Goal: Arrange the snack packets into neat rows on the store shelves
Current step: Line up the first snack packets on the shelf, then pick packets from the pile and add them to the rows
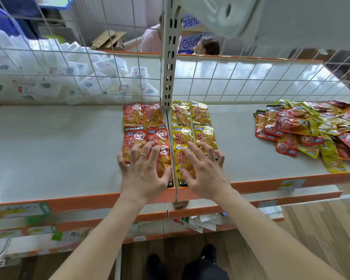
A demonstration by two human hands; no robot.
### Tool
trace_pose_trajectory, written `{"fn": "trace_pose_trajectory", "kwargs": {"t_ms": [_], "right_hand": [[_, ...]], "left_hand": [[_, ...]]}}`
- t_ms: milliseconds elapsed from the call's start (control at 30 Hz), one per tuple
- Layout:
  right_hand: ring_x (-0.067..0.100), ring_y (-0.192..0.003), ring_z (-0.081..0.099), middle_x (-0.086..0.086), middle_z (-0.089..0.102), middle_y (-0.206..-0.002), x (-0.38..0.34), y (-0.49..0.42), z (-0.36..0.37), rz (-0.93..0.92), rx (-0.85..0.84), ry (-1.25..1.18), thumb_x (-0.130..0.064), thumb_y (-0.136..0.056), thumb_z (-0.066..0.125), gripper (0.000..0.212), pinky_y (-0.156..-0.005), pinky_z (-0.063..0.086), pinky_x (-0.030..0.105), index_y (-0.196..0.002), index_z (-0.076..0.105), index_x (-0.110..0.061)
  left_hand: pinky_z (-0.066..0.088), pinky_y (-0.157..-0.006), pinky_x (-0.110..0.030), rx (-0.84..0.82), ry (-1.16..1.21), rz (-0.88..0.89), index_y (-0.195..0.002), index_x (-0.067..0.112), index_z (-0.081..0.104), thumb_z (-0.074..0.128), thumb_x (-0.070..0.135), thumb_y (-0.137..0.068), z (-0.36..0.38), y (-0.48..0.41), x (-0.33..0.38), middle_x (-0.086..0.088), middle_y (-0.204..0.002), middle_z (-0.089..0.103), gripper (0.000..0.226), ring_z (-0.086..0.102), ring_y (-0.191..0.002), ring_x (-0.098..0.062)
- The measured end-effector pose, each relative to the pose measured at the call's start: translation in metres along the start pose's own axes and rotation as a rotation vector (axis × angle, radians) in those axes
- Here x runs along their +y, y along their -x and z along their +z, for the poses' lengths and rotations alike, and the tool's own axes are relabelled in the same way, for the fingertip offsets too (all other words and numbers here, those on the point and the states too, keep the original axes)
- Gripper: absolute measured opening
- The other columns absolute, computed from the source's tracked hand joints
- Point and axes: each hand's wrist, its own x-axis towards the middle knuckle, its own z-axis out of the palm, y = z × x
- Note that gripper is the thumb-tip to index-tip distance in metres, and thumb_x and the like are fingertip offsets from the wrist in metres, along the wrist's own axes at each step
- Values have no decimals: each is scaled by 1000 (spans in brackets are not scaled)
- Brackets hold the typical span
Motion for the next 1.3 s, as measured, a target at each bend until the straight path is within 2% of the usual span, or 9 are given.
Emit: {"fn": "trace_pose_trajectory", "kwargs": {"t_ms": [200, 367, 500, 633, 767, 900, 1000, 1133, 1300], "right_hand": [[19, -149, 12, -12, 25, -162, 1, 4, -2, -20, 68, -5, -62, -90, 37, 64, -109, 15, 48, -150, 34, -37], [23, -149, 14, -7, 24, -162, 1, 22, -9, -51, 116, 36, -66, -91, 36, 68, -108, 15, 48, -149, 37, -31], [23, -147, 20, -8, 27, -161, 25, 54, -23, -40, 180, -41, -68, -91, 35, 69, -108, 18, 50, -150, 36, -32], [23, -147, 19, -8, 25, -163, 66, 83, -58, -7, 242, -82, -66, -91, 36, 72, -108, 14, 47, -152, 30, -30], [19, -150, 12, -12, 17, -165, 122, 119, -102, 38, 316, -117, -66, -92, 31, 72, -111, 9, 46, -155, 24, -32], [20, -151, 5, -19, 10, -165, 188, 155, -125, 140, 322, -227, -69, -91, 34, 74, -114, 12, 60, -156, 14, -41], [17, -152, 1, -16, 10, -165, 231, 183, -132, 200, 345, -230, -74, -85, 27, 80, -115, 9, 64, -157, 16, -39], [17, -152, 3, -13, 15, -165, 276, 215, -139, 262, 344, -194, -74, -84, 23, 80, -115, 9, 58, -156, 20, -38], [15, -150, 8, -11, 24, -163, 303, 226, -140, 288, 343, -194, -72, -85, 26, 78, -114, 10, 52, -153, 32, -34]], "left_hand": [[10, -108, -55, 22, -1, 20, -143, 36, 29, 28, 72, -84, -3, 2, 0, 4, -158, 21, 69, 15, -145, -22], [13, -108, -50, 140, 68, 42, -141, 31, 37, 38, 62, -87, -14, 18, -1, 1, -156, 30, 62, 28, -143, -23], [18, -109, -58, 191, 90, 4, -140, 31, 43, 39, 56, -88, -17, 42, 19, 3, -156, 32, 58, 29, -142, -24], [18, -110, -62, 149, 143, 16, -138, 42, 41, 35, 59, -89, -21, 41, 86, 4, -158, 27, 52, 21, -145, -27], [26, -107, -69, 162, 217, 104, -141, 42, 35, 33, 61, -90, -25, 39, 175, 3, -159, 27, 54, 16, -143, -23], [19, -108, -62, 153, 206, 162, -146, 41, 32, 31, 63, -90, -19, 43, 248, 9, -160, 25, 60, 16, -144, -19], [19, -108, -58, 143, 176, 209, -148, 39, 30, 31, 64, -91, -7, 50, 288, 8, -160, 25, 62, 20, -143, -22], [21, -109, -57, 110, 144, 260, -148, 39, 26, 28, 64, -90, 6, 55, 330, 5, -159, 28, 64, 22, -141, -24], [27, -105, -55, 99, 130, 302, -145, 39, 26, 37, 59, -91, 22, 50, 368, 2, -156, 32, 59, 25, -138, -24]]}}
